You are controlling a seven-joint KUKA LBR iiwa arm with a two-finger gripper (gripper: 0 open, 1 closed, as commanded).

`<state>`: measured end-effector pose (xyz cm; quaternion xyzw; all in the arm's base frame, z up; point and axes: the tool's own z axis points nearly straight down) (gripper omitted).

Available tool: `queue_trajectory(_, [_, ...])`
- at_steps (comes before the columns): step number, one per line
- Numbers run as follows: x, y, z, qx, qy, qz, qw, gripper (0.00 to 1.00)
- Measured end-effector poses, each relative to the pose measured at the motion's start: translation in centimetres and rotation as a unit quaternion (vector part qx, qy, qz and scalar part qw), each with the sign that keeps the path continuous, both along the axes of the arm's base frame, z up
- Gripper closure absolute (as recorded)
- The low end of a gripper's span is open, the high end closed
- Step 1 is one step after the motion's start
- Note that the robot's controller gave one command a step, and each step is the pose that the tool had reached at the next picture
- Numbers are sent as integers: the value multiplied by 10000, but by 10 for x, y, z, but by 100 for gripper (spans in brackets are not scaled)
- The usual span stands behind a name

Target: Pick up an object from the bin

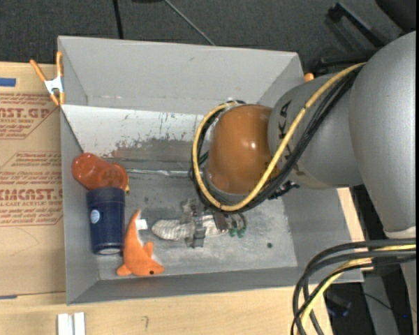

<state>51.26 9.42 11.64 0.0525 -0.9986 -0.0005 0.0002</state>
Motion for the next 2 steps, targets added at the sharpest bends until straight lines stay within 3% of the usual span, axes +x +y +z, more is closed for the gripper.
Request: queue_trajectory(2, [0,0,19,-1,-3,1,10000,100])
